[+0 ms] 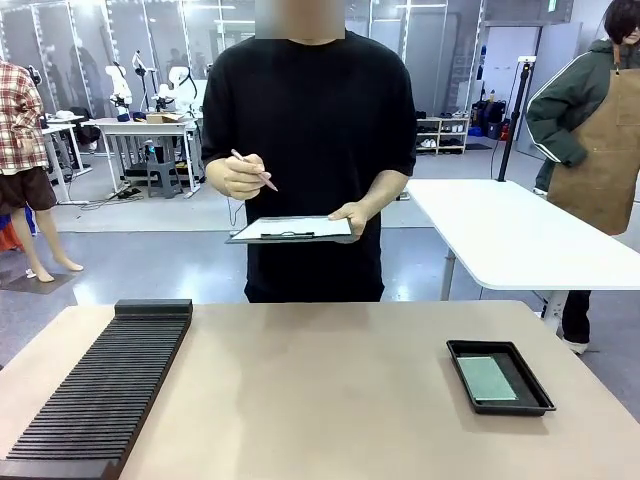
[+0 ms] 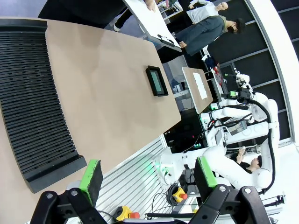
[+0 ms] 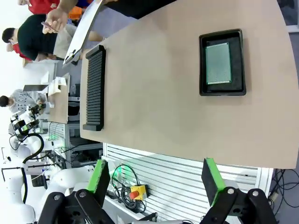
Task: Inspect the PCB.
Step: Place the Blank PCB in the ESD tray.
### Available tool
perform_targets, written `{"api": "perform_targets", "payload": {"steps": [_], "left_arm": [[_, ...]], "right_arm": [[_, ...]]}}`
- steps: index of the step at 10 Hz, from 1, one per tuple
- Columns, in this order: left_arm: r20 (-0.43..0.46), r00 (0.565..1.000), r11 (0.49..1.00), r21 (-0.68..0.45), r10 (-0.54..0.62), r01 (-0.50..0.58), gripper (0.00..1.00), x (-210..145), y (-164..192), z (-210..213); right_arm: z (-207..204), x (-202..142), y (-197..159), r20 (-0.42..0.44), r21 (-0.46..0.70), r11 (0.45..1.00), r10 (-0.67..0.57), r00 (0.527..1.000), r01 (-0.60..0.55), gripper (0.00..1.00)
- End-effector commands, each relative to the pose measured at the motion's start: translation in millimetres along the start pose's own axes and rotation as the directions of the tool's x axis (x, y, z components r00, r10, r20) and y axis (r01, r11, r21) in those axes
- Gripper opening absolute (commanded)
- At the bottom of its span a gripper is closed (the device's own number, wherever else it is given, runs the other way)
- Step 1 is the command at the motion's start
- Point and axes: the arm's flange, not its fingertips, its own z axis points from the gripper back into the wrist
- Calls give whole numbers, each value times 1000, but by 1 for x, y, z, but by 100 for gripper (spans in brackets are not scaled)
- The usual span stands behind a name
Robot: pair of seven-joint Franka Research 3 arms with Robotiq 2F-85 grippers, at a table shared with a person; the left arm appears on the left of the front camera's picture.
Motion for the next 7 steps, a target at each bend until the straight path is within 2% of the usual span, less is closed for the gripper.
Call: {"api": "perform_targets", "payload": {"steps": [1,7], "left_arm": [[-7,1000,1000,14,2,-2,100,0,-2,1],[-7,1000,1000,14,2,-2,100,0,-2,1]], "right_arm": [[4,0,2,-1,3,1000,5,1000,-5,100],[4,0,2,-1,3,1000,5,1000,-5,100]]}}
